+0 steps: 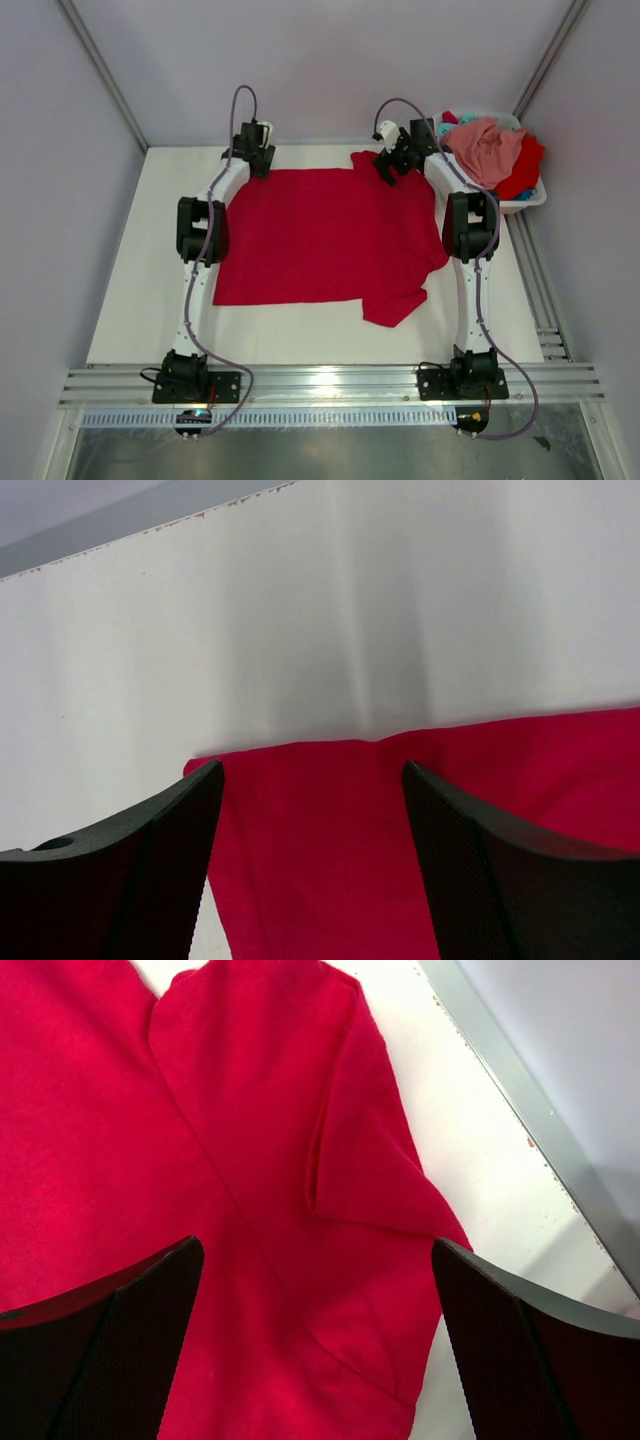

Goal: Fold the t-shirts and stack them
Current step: Flatten the tshirt out

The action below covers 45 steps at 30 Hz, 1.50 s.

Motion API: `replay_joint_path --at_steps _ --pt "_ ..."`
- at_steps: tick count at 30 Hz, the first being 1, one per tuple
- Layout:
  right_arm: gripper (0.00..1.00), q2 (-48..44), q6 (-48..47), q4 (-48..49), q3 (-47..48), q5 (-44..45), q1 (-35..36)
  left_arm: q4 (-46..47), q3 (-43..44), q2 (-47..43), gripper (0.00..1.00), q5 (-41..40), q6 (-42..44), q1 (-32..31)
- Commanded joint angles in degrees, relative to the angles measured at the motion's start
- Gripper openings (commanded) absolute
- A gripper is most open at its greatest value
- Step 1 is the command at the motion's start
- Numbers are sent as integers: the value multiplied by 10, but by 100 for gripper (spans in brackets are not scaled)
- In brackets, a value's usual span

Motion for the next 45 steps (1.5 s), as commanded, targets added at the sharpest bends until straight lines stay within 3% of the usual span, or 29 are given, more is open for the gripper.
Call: replay_joint_path --at_steps 1,13,22,26,28,30,31,32,33,40,41,42,43,44,45 --pt "99 -14 -15 -7 4 -10 5 -21 43 16 73 -50 11 3" --pt "99 -2 -36 -49 15 70 22 -63 36 15 68 -89 46 3" --pt "99 -4 -24 -62 -4 73 27 -80 23 19 62 -70 40 3" --pt "95 -4 -24 -64 -2 75 29 -83 23 18 36 -65 48 3" --pt "94 -4 -21 -61 -4 77 30 -80 23 17 34 -64 51 3" --pt "93 -2 -21 -58 -4 84 30 -79 24 18 27 -58 52 3" --pt "93 -2 -21 -57 -4 86 31 -79 24 19 20 -54 53 3" --pt "92 -1 -21 -57 -4 89 32 -79 25 20 6 -51 53 3" --pt "92 -1 -21 -57 -5 91 32 -80 28 22 2 -48 51 3" --pt "92 -3 -22 -57 -13 104 32 -79 29 31 0 -48 54 3" --pt "92 -3 -21 -58 -14 105 33 -74 29 31 1 -53 54 3" --pt "92 -5 -21 -58 -14 105 32 -70 30 31 11 -62 57 3" --pt "92 -5 -21 -57 -15 105 32 -64 29 31 32 -72 60 3" --pt "92 -5 -20 -57 -15 105 32 -45 27 31 66 -87 64 3" --pt "92 -5 -19 -57 -14 105 32 -37 23 31 76 -91 70 3"
